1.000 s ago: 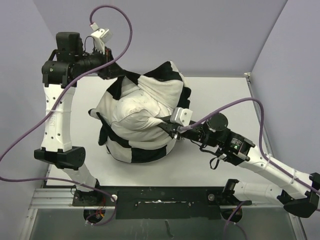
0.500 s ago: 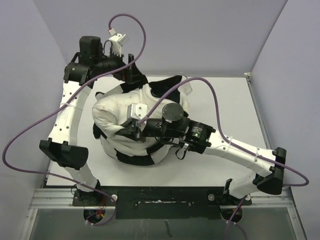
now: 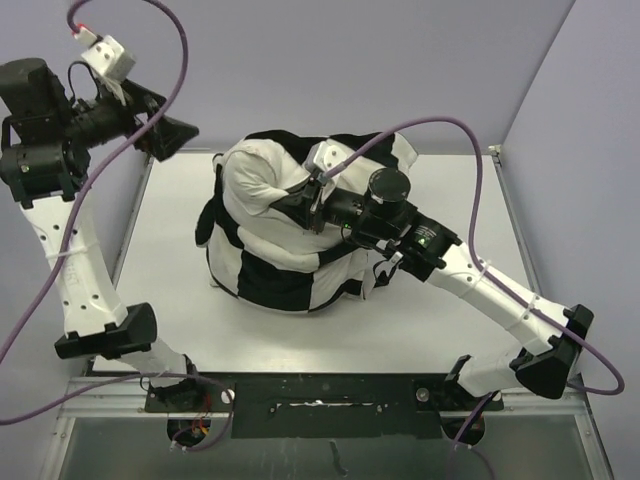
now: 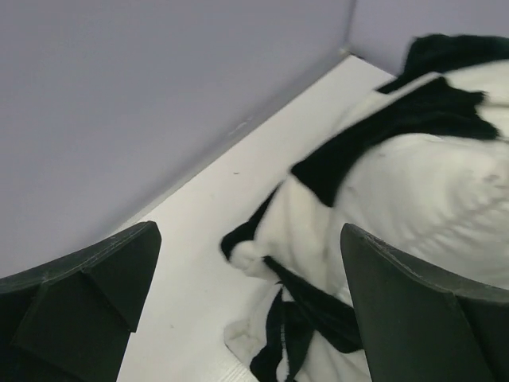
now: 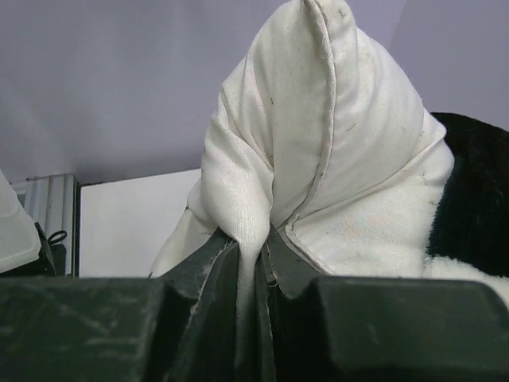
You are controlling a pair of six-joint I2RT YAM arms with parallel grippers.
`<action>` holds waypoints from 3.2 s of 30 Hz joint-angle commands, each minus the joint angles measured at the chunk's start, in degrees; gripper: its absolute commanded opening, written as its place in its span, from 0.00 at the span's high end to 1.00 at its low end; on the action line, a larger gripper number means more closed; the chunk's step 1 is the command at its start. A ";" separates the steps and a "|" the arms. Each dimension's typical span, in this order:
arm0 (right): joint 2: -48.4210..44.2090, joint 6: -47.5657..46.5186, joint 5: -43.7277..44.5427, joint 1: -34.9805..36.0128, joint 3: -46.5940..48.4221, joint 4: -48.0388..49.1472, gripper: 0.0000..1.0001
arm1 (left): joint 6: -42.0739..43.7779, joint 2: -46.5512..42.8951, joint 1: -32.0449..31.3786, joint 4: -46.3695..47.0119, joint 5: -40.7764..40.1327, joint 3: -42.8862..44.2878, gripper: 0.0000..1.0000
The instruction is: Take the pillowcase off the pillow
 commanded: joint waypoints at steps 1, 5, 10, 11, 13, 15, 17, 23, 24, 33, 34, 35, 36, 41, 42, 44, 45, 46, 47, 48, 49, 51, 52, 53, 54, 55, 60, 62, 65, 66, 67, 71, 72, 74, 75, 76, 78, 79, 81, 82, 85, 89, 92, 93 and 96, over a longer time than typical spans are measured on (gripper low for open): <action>3.51 0.98 -3.69 1.15 3.78 -0.95 1.00 | 16.13 -9.94 -2.77 -3.72 17.76 -10.04 0.02; 5.41 0.79 -5.53 1.71 6.03 -2.60 1.00 | 29.04 -14.13 -8.88 -10.54 17.09 -14.88 0.02; 7.92 0.12 -8.27 2.06 8.98 -5.33 1.00 | 38.61 -16.55 -16.52 -14.13 9.91 -18.27 0.02; 8.49 -0.13 -8.91 2.27 9.55 -6.00 1.00 | 38.87 -17.05 -17.04 -13.00 8.77 -19.33 0.02; 8.94 -0.67 -9.91 2.70 9.94 -6.93 1.00 | 38.98 -17.52 -17.54 -10.53 6.32 -20.75 0.02; 9.28 -0.97 -10.81 2.87 10.32 -7.83 1.00 | 38.87 -17.81 -17.56 -8.07 4.55 -21.75 0.02; 9.67 -1.46 -12.29 3.07 11.06 -9.05 1.00 | 39.69 -17.85 -17.80 -7.50 3.73 -22.48 0.02; 10.62 -1.77 -13.63 3.54 14.68 -12.00 0.98 | 45.50 -13.19 -24.03 -20.06 -0.94 -20.86 0.13; 10.38 -1.25 -13.73 3.08 14.77 -11.85 0.95 | 46.66 -12.42 -24.63 -22.39 -1.03 -20.97 0.19; 0.19 10.30 -5.00 -9.84 10.50 -10.67 0.33 | 42.28 -14.70 -25.65 -14.92 -4.81 -27.99 1.00; -1.06 11.12 -3.37 -11.89 10.34 -11.76 0.28 | 42.19 -15.42 -25.71 -14.05 -4.76 -28.65 1.00; -2.46 12.43 -1.82 -13.87 9.92 -12.68 0.25 | 41.89 -16.12 -25.67 -13.16 -4.68 -29.30 1.00; -3.81 14.14 -1.63 -16.51 9.19 -13.08 0.24 | 41.69 -16.74 -25.65 -12.36 -4.64 -29.81 1.00; -7.88 21.37 -2.34 -28.70 5.81 -16.60 0.20 | 41.41 -18.20 -25.67 -11.28 -3.91 -30.23 1.00; -8.12 22.10 -3.38 -30.13 5.30 -17.05 0.20 | 41.07 -18.33 -25.71 -11.14 -3.63 -29.97 1.00; -8.46 22.46 -5.09 -31.26 4.13 -17.05 0.20 | 40.07 -18.36 -25.73 -10.89 -3.22 -29.37 1.00; -8.57 22.10 -5.56 -31.31 3.51 -16.99 0.20 | 39.85 -18.36 -25.74 -10.99 -3.01 -29.00 1.00; -8.65 22.00 -5.60 -31.31 3.03 -17.14 0.20 | 39.89 -18.36 -25.74 -11.24 -2.77 -28.78 1.00; -8.72 22.22 -5.65 -31.57 2.66 -17.32 0.20 | 39.94 -18.42 -25.67 -11.42 -2.60 -28.57 1.00; -8.85 22.66 -6.12 -31.79 2.27 -17.41 0.21 | 39.91 -18.51 -25.68 -11.59 -2.53 -28.48 1.00; -8.87 23.37 -7.15 -32.22 1.93 -17.37 0.21 | 39.98 -18.61 -25.73 -11.77 -2.47 -28.38 1.00; -8.95 25.31 -9.23 -33.17 1.12 -16.60 0.21 | 40.76 -18.83 -25.67 -12.47 -2.29 -28.16 1.00; -9.01 26.63 -10.39 -33.76 0.57 -15.67 0.22 | 41.20 -18.92 -25.73 -12.88 -2.22 -28.08 1.00; -9.05 29.09 -12.03 -34.53 -0.12 -14.15 0.22 | 41.60 -19.04 -25.73 -13.10 -2.10 -28.02 1.00; -9.11 31.08 -13.69 -35.75 -1.05 -12.07 0.24 | 41.81 -19.13 -25.68 -13.26 -1.78 -27.93 1.00; -9.07 33.41 -15.66 -36.65 -1.94 -9.55 0.26 | 41.78 -19.22 -25.71 -13.28 -1.59 -27.85 1.00; -7.92 42.49 -22.50 -38.24 -4.61 0.71 0.43 | 41.64 -19.36 -25.74 -13.65 -1.77 -27.35 1.00; -7.60 44.38 -25.10 -38.25 -5.20 3.21 0.47 | 42.16 -19.62 -25.73 -13.71 -2.34 -27.65 1.00; -7.33 45.62 -25.52 -38.21 -5.30 3.85 0.47 | 42.69 -20.06 -25.74 -13.65 -2.54 -28.00 1.00; -7.23 45.63 -25.59 -38.24 -5.29 3.75 0.46 | 42.74 -20.16 -25.71 -13.65 -2.46 -28.04 1.00; -7.02 45.69 -25.84 -38.24 -5.29 3.81 0.45 | 42.77 -20.24 -25.73 -13.65 -2.37 -27.94 1.00; -5.77 47.49 -28.58 -38.27 -5.46 6.16 0.49 | 42.73 -20.45 -25.74 -13.89 -2.15 -27.26 1.00; -5.58 47.88 -29.01 -38.24 -5.54 6.66 0.56 | 42.87 -20.54 -25.74 -14.03 -2.17 -27.16 1.00; -5.45 47.16 -29.00 -38.68 -5.06 6.25 0.77 | 43.20 -20.70 -25.74 -14.22 -2.25 -26.80 1.00; -5.45 46.83 -28.48 -39.22 -4.65 5.31 0.89 | 43.34 -20.73 -25.74 -14.39 -2.26 -26.50 1.00; -5.38 46.93 -28.08 -40.07 -4.33 4.33 0.98 | 43.55 -20.81 -25.74 -14.72 -2.26 -25.99 1.00; -5.24 48.00 -28.86 -41.72 -4.30 5.31 1.00 | 43.85 -20.75 -25.74 -15.55 -2.39 -24.94 1.00; -5.07 48.42 -29.53 -42.42 -4.40 6.12 1.00 | 44.01 -20.73 -25.74 -16.05 -2.47 -24.49 1.00; -4.88 48.42 -29.31 -43.83 -4.35 6.17 1.00 | 44.58 -20.82 -25.74 -16.94 -2.55 -23.54 1.00; -4.79 48.17 -28.89 -44.59 -4.28 6.02 1.00 | 45.00 -20.89 -25.67 -17.57 -2.48 -23.19 1.00; -4.17 47.77 -26.68 -47.09 -3.81 5.63 1.00 | 46.05 -20.90 -25.73 -20.28 -2.02 -21.70 1.00; -1.95 45.16 -23.08 -48.86 -0.60 2.40 1.00 | 47.88 -20.82 -25.69 -24.20 -1.16 -19.93 1.00; -0.79 42.27 -19.44 -48.89 1.26 0.18 1.00 | 50.38 -20.29 -25.72 -29.28 -0.50 -18.10 1.00; -0.59 41.57 -18.21 -48.89 1.68 -0.31 1.00 | 51.37 -20.03 -25.73 -31.05 -0.24 -17.48 1.00; -0.11 38.52 -13.49 -48.89 2.87 -2.66 1.00 | 54.50 -19.39 -25.67 -36.31 0.47 -15.63 1.00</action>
